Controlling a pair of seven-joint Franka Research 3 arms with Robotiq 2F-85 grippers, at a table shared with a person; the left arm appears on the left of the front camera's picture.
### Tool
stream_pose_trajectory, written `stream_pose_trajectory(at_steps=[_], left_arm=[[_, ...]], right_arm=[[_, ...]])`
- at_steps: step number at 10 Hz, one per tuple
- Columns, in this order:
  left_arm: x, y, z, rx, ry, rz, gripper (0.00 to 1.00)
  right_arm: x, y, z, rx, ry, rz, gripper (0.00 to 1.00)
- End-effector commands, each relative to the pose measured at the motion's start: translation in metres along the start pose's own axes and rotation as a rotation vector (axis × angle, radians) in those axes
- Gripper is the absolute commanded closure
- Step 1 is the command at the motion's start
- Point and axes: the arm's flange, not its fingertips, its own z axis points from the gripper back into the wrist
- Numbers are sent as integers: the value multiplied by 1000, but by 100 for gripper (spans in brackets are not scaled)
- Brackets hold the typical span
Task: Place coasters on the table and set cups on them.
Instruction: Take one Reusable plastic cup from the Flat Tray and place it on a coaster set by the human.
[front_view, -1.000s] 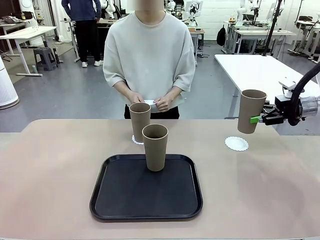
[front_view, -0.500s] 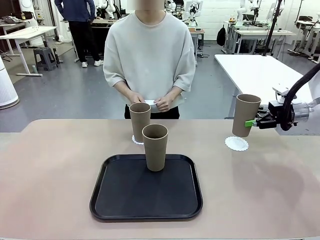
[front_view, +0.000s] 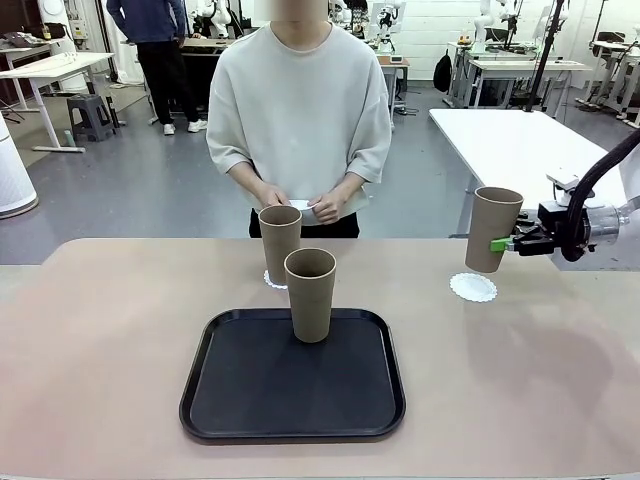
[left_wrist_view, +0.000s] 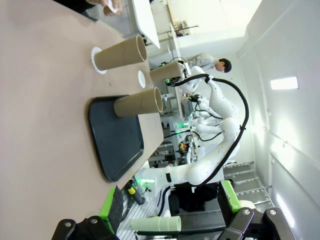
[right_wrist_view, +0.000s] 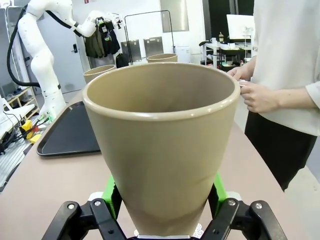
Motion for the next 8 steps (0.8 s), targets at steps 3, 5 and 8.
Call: stream_pose_trajectory(at_steps=[3,5,8], left_arm=[[-1,-1,0,9,-13,-4,0],[-1,-1,0,9,-13,-4,0],[-1,-1,0,9,-13,-4,0]], right_arm=[[-11,3,3,96,-30,63,17],[-19,0,-3,89,-18,73,17],[-30,-4,-13,88,5,98,17]])
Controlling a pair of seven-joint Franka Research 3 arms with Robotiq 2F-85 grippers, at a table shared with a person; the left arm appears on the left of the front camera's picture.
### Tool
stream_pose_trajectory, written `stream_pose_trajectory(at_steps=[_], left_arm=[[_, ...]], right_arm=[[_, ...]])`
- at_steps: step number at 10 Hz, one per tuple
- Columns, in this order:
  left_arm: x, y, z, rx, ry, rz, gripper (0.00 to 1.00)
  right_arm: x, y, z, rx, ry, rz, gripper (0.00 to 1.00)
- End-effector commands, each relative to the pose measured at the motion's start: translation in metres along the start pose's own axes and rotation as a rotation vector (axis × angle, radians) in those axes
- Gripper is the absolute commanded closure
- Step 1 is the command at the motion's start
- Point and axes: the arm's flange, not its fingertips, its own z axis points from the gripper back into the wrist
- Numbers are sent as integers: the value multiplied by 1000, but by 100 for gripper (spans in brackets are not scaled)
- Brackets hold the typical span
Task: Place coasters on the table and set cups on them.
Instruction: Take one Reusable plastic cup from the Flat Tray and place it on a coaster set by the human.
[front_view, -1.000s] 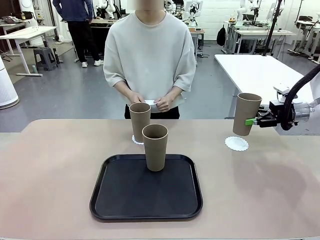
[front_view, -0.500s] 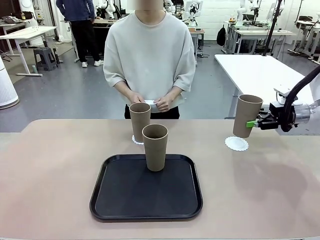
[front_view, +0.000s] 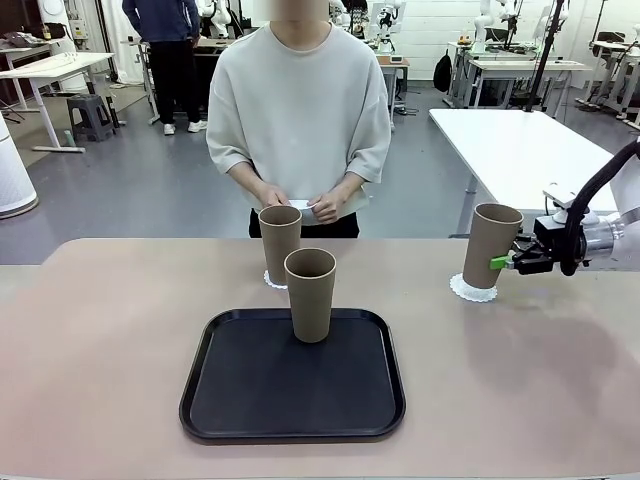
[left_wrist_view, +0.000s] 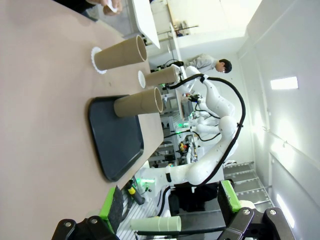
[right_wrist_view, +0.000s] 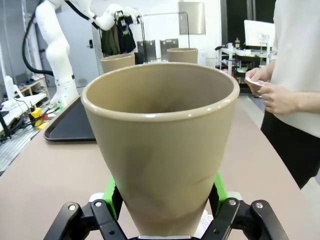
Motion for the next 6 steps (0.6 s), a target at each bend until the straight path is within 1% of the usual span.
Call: stream_pose_trajectory(at_steps=[1,6], left_arm=[[-1,-1,0,9,-13,-4,0],[-1,-1,0,9,-13,-4,0]], right_arm=[[-3,-10,-2,11,19,30,17],[-10,-14,-4,20,26,23,17]])
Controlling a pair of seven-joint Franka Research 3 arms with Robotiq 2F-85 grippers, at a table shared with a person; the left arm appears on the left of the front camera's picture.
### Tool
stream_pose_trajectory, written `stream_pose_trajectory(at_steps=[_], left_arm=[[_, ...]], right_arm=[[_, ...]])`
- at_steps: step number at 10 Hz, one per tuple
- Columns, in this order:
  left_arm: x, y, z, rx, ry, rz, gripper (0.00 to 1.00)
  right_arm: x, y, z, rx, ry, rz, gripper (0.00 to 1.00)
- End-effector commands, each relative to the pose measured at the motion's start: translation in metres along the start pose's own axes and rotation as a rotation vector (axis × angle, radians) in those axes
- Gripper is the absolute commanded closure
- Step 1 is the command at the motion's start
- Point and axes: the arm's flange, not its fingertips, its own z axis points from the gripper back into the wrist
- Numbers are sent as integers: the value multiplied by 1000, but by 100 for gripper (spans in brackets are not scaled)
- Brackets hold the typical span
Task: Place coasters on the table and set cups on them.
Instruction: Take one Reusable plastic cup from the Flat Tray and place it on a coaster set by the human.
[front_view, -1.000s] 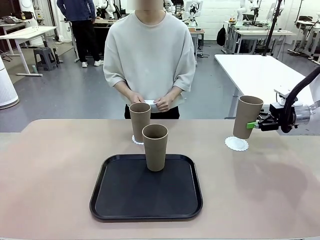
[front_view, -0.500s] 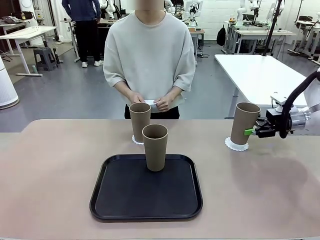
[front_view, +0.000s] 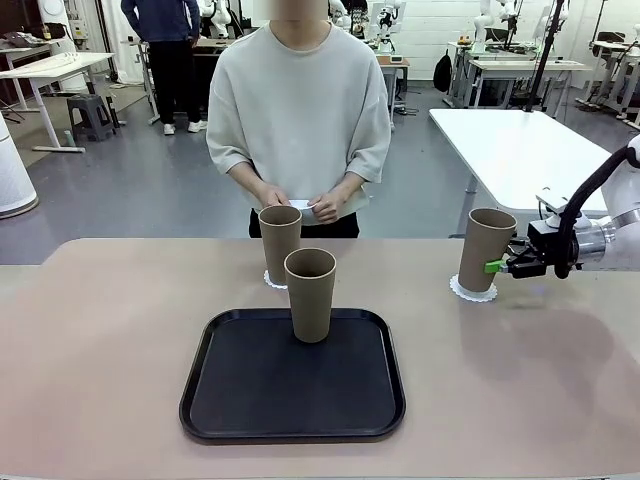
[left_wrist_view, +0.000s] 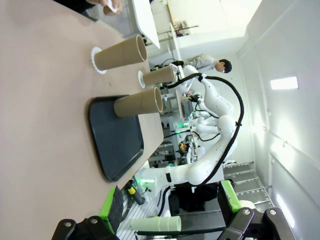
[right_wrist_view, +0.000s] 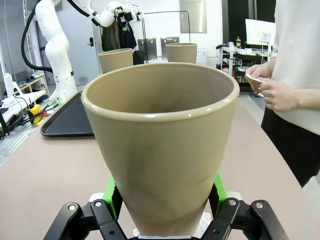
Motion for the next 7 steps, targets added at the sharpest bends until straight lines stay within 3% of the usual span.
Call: stream_pose_trajectory(at_steps=[1,7], left_arm=[[-1,-1,0,9,-13,-4,0],[-1,-1,0,9,-13,-4,0]], right_arm=[[-2,-8,1,15,26,13,17],[-7,-10,3,19,24,-10,17]])
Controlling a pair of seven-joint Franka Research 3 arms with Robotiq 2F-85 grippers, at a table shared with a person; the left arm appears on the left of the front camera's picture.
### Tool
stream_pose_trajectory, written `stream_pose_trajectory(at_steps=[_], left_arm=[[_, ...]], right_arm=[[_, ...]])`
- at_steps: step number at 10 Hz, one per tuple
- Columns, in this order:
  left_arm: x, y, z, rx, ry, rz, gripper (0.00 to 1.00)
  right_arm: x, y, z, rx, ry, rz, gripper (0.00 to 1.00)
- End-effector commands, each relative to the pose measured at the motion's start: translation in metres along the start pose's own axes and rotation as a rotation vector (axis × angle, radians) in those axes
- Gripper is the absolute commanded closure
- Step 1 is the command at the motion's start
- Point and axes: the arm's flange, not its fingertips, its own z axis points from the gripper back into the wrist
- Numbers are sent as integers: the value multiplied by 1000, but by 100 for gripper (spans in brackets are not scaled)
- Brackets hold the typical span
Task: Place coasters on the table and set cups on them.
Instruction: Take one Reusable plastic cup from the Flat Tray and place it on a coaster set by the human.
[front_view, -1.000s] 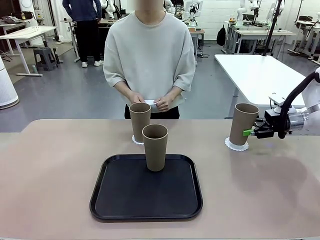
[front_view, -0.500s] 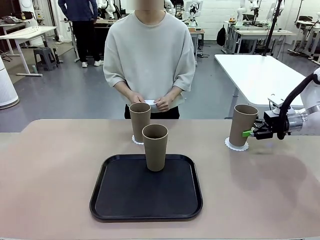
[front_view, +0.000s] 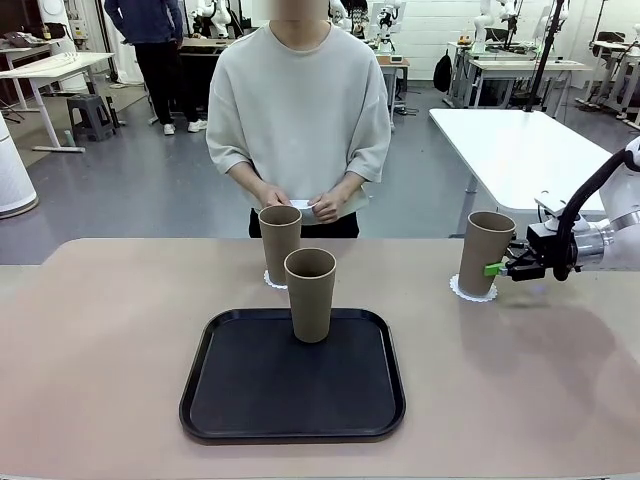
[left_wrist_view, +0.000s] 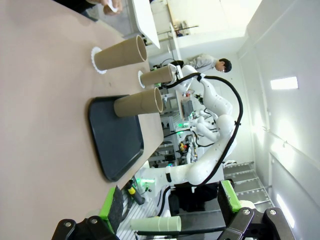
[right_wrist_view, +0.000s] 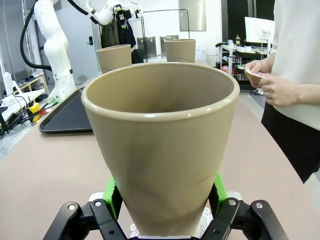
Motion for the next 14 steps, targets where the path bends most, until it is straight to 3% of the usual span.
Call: stream_pose_trajectory(at_steps=[1,14], left_arm=[[-1,-1,0,9,-13,-4,0],[-1,-1,0,9,-13,-4,0]], right_arm=[[1,-9,2,21,17,-6,17],[-5,-11,1,44,29,-33,17]])
